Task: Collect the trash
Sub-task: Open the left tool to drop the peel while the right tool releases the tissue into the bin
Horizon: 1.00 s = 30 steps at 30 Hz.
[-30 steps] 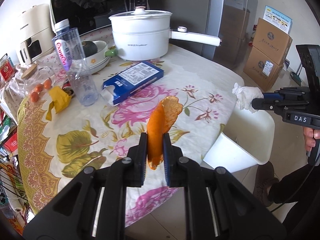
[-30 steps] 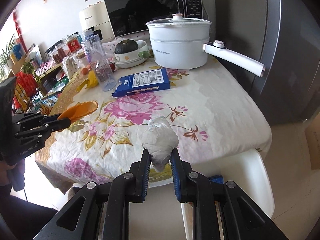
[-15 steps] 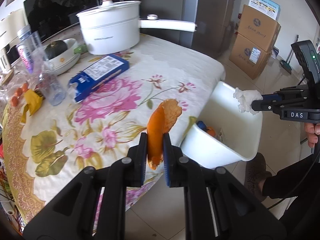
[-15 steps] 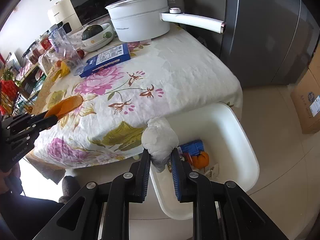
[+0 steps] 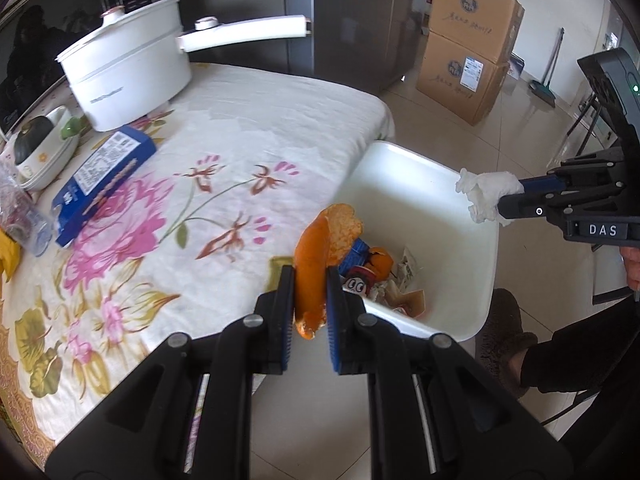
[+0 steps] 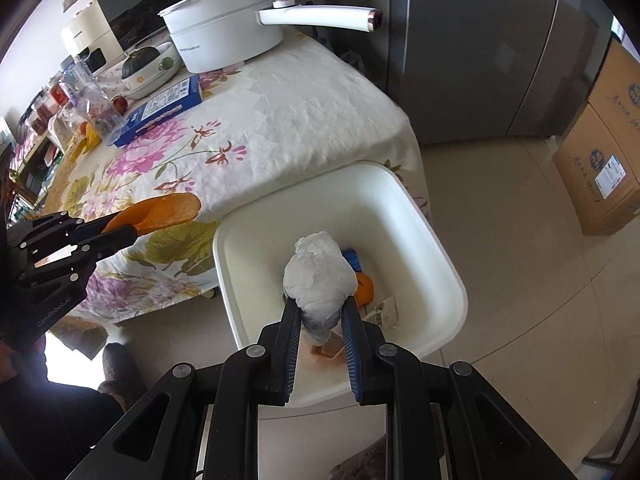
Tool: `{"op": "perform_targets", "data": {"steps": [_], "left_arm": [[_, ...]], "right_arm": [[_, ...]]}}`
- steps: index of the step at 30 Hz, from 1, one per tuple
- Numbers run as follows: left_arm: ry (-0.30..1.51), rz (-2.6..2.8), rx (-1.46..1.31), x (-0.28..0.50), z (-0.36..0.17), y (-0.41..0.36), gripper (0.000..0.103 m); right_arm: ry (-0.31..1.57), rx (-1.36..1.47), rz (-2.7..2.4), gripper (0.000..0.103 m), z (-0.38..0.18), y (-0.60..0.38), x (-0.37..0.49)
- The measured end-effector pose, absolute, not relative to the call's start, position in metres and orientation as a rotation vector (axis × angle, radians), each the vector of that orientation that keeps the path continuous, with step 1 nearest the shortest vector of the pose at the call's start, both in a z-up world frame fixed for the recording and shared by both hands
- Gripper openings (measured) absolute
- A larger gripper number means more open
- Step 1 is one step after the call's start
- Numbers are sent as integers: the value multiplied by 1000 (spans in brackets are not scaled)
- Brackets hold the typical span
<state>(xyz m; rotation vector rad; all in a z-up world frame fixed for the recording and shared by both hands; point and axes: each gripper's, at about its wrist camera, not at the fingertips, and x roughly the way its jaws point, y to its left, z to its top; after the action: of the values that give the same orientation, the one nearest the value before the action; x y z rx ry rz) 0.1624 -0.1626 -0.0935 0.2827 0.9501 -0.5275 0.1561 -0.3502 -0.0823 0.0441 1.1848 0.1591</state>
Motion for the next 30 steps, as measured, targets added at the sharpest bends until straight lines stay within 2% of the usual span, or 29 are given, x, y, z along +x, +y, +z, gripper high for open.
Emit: {"op": "perform_targets", "data": {"steps": [12, 14, 16, 18, 23, 30], "left_arm": [[974, -565, 328, 167, -116, -205, 16], [970, -565, 330, 167, -116, -208, 22], [959, -554, 328, 167, -115, -208, 49], [936, -534, 325, 167, -111, -205, 64], [939, -481, 286, 173, -107, -188, 78], [950, -408, 237, 176, -100, -159, 86]], "right_arm": [[1194, 57, 123, 22, -83, -378, 151], [1202, 54, 114, 22, -86, -380, 151], [1210, 54, 107, 22, -88, -381, 151], [1213, 52, 104, 22, -89, -382, 151], [1216, 45, 103, 22, -90, -379, 153], [1222, 30, 101, 22, -92, -369, 160]]}}
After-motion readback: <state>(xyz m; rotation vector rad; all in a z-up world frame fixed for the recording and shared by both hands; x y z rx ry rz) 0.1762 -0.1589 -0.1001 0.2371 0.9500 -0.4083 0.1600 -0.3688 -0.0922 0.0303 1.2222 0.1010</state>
